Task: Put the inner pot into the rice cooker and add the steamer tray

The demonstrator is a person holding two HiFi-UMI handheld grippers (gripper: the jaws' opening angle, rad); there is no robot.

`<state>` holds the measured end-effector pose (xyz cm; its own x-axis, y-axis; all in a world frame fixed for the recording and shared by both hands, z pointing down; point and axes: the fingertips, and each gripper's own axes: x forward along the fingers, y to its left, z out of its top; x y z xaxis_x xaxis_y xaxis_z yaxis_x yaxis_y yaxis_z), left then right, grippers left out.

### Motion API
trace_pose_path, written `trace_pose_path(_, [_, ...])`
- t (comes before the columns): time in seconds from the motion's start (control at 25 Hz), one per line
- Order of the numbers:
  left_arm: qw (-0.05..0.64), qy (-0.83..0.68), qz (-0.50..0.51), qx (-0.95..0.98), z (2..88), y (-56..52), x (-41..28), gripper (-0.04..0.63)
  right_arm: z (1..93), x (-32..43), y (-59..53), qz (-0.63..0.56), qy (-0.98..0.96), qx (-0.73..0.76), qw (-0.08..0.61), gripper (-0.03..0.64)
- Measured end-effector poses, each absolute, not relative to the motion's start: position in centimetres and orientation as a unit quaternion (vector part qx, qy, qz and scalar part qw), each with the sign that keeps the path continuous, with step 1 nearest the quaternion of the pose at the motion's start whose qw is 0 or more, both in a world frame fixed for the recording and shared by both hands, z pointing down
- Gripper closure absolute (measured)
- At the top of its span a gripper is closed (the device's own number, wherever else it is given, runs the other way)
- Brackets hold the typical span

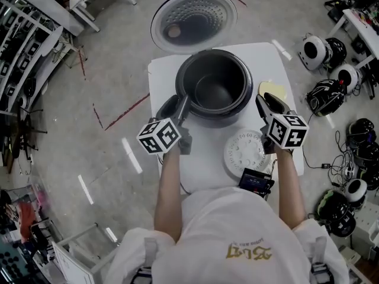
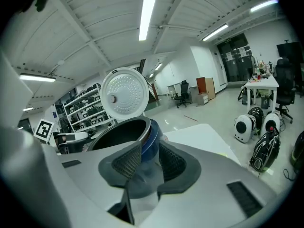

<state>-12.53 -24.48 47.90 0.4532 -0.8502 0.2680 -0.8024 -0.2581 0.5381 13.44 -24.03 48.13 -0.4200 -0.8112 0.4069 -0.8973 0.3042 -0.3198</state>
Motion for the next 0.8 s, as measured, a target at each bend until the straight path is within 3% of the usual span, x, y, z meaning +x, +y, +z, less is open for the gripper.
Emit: trace_pose_path(0.8, [0.332, -0.472, -0.023, 0.816, 49.1, -16.0, -9.6, 0.403, 49.4, 15.7, -13.3, 0.268, -0.77, 0.572, 0.085, 0.483])
